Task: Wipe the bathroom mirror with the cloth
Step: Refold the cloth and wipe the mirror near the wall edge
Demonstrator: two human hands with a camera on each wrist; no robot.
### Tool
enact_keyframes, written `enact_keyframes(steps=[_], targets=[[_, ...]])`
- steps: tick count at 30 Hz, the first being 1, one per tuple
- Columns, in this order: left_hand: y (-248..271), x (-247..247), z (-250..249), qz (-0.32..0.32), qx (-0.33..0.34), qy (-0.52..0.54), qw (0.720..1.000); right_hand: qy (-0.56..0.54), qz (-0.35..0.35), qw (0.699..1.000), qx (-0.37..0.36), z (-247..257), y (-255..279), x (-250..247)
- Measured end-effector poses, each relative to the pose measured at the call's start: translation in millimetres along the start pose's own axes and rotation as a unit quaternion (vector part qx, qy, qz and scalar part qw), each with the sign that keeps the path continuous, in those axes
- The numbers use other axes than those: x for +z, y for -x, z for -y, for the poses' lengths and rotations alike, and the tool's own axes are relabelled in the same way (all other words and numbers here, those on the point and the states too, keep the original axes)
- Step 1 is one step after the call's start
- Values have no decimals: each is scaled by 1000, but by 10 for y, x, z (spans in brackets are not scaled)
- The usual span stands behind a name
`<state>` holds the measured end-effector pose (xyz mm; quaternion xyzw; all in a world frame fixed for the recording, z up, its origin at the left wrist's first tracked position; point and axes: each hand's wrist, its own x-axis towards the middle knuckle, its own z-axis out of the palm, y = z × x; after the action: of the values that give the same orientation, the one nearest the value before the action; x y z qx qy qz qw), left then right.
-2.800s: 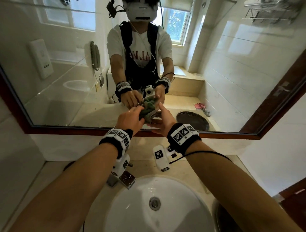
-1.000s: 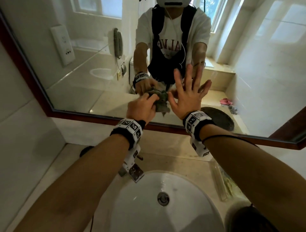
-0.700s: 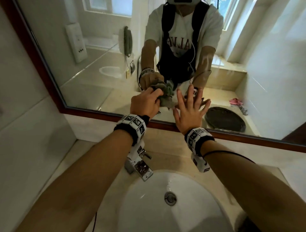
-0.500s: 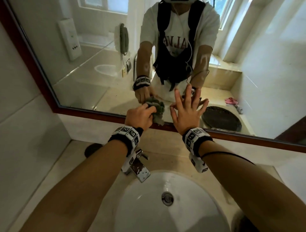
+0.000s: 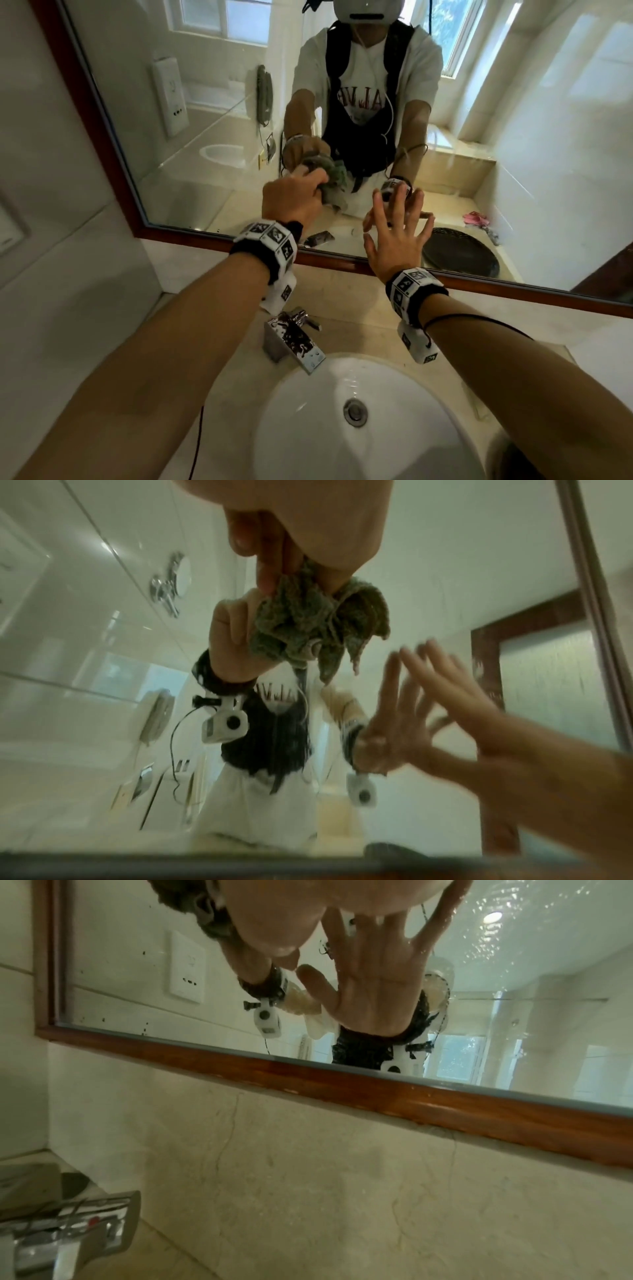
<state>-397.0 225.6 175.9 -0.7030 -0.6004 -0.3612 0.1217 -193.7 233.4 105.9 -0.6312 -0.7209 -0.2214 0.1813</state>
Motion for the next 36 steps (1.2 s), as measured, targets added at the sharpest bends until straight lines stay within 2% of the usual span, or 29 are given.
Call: enact_keyframes(steps=[4,8,13,16,19,21,25,28,32,36], targets=[[-50,-106,55,24,-4,8,1000,-5,16,1000,-4,41,-23,-129],[193,96,190,80,-4,-11,997,26,-19,998,-60,27,-145,-343],[593,506,418,237,-24,-85,968,62,-86,985,-138,237,-448,-601],[658,632,450,227,-33,-70,971,65,-130,968,-206,443,-626,-721],[636,591,498,231,-8,-71,970,51,-145,960,-232,686,-777,-794],[577,479,523,198,-10,-58,978,52,-145,963,-223,794,-837,-788],[329,141,561,14,-7,23,1000,38,-147,968,-203,746,-874,-669],[69,-110,599,-64,-15,64,996,39,-159,963,-214,668,-879,-597],[-25,-176,597,-91,-12,90,992,30,-173,960,-220,656,-904,-565],[58,-16,638,-84,-9,104,991,17,-181,957,-224,682,-898,-522]])
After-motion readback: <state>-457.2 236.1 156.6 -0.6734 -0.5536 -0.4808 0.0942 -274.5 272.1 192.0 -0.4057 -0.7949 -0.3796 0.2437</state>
